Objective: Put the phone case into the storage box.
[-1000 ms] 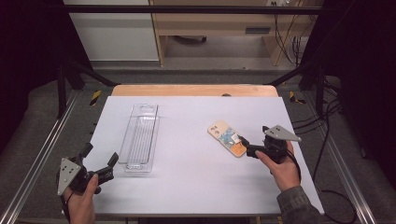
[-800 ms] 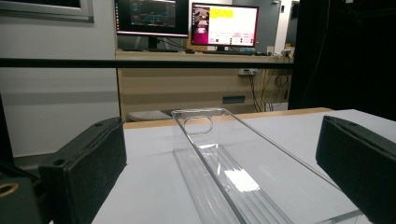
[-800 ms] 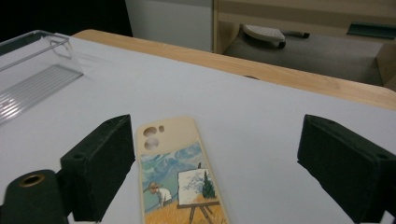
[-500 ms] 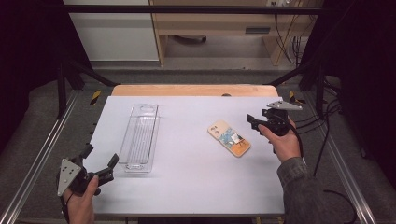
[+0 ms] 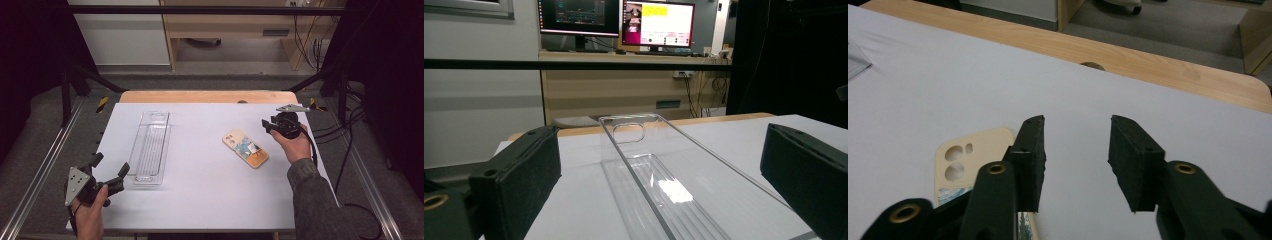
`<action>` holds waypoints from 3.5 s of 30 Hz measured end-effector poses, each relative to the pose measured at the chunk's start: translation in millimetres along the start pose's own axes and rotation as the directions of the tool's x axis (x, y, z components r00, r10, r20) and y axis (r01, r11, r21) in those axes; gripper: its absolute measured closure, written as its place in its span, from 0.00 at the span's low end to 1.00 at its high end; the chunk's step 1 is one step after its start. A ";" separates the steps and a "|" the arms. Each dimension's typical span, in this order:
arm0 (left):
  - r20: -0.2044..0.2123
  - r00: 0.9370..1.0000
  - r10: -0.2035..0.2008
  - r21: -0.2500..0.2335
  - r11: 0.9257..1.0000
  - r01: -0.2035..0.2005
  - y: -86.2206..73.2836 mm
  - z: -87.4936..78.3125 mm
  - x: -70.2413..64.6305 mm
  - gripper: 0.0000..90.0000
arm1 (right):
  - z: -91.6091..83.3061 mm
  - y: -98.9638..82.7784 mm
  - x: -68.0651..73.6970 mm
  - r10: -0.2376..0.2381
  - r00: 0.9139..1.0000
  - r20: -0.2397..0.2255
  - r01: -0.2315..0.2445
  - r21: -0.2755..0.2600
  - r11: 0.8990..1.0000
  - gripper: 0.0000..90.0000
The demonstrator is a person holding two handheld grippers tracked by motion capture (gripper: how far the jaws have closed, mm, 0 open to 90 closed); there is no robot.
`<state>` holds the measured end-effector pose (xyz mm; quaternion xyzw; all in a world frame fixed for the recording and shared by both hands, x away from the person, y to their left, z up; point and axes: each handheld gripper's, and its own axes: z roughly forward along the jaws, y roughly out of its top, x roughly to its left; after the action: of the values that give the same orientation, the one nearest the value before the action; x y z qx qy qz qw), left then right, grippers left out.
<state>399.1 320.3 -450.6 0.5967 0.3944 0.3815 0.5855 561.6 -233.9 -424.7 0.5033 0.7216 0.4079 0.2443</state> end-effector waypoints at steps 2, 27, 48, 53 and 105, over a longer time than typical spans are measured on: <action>0.002 1.000 0.010 0.012 1.000 -0.010 -1.6 1.8 -0.5 0.03 | 2.8 -0.2 -1.1 0.004 1.000 -0.006 -0.004 -0.004 1.000 0.72; 0.002 1.000 -0.007 0.010 1.000 0.007 -3.1 2.1 2.9 0.04 | 55.0 -21.6 6.7 -0.015 0.996 -0.087 0.029 0.158 0.987 1.00; 0.009 1.000 0.002 0.022 1.000 -0.003 -3.9 3.4 1.1 0.04 | 77.5 -37.1 14.1 -0.039 0.991 -0.130 0.070 0.244 0.967 1.00; 0.006 1.000 0.001 0.023 1.000 -0.001 -4.2 3.2 2.3 0.04 | 80.1 -39.4 13.7 -0.030 0.990 -0.140 0.064 0.251 0.966 1.00; 0.018 1.000 0.015 0.039 0.999 -0.015 -5.5 4.1 -1.6 0.04 | 43.7 -61.9 109.2 -0.150 0.909 -0.389 0.257 0.238 0.937 1.00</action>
<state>402.1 317.3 -456.2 0.6142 0.3921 0.3729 0.5744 521.4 -127.8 -493.9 0.3697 0.8541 0.3586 0.0729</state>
